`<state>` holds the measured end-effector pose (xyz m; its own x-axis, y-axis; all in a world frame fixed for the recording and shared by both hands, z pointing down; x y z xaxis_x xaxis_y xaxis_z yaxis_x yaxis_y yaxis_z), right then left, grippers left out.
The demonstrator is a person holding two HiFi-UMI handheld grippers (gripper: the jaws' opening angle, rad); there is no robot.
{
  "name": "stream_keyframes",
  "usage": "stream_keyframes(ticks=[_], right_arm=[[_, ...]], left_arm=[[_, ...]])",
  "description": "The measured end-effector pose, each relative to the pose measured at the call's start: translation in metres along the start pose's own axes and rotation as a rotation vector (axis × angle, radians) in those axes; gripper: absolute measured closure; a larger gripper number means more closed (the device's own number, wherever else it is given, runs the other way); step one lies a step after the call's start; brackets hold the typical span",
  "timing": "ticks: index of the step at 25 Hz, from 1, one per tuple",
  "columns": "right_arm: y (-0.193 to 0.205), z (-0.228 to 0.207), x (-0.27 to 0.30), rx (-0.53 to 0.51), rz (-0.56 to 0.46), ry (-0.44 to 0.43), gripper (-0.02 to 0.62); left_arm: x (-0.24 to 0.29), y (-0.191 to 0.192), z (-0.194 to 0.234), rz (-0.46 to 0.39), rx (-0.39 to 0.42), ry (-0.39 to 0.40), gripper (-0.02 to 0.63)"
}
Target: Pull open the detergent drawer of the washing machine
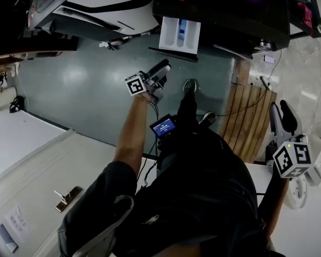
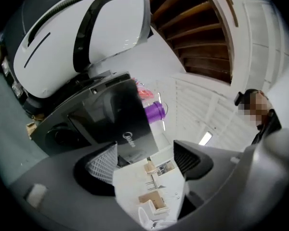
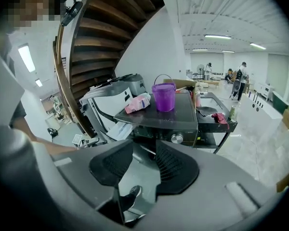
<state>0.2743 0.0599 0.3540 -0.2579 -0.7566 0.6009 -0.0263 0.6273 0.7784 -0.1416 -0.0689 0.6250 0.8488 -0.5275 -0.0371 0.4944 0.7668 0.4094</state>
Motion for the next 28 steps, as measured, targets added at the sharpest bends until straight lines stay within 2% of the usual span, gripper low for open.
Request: stream_keyframes(ticks=[5,10,14,16,18,23,28], right_arm=[[-0.002,0.000,-0.030,0.009,-0.084,-0.011,0.451],[-0.003,-0.003,-0.060,0.021,-0.162,-0.007,0.451],[-0.021,-0.008,-0.072,0.011,-0.240,-0.014,0.451],[-0.024,-0.007,-0.082,0.010,-0.265,-0.020,0.451],[-0.029,-0.003,-0.091,0.004,-0.294,-0.026,0.451],[-0.043,0.022,-0.109,-0.021,-0.374,-0.065,0.451],[-0.052,0.040,-0.128,-0.051,-0.433,-0.074,0.451]], left_arm=[[-0.020,-0.010,-0.047,0.127,0.165,-0.089,0.212],[-0.041,-0.026,-0.107,0.157,0.300,-0.083,0.212],[-0.044,-0.058,-0.171,0.110,0.447,-0.048,0.212],[-0.050,-0.066,-0.205,0.101,0.529,-0.056,0.212],[-0.055,-0.075,-0.233,0.080,0.605,-0.080,0.212],[-0.076,-0.104,-0.308,-0.058,0.729,-0.159,0.212],[-0.095,-0.115,-0.365,-0.192,0.923,-0.259,0.213]])
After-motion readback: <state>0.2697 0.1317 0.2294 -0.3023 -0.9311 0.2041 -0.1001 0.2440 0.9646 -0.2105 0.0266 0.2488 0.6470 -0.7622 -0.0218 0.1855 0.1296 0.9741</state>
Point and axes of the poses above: the fingertips, and each gripper's own axes: x forward along the fingers, z to its left, y out of its underside, the point moved 6 cm from there along -x, backward along the fingers, and after that the axes turned 1 degree about -z, right-handed, at the moved point
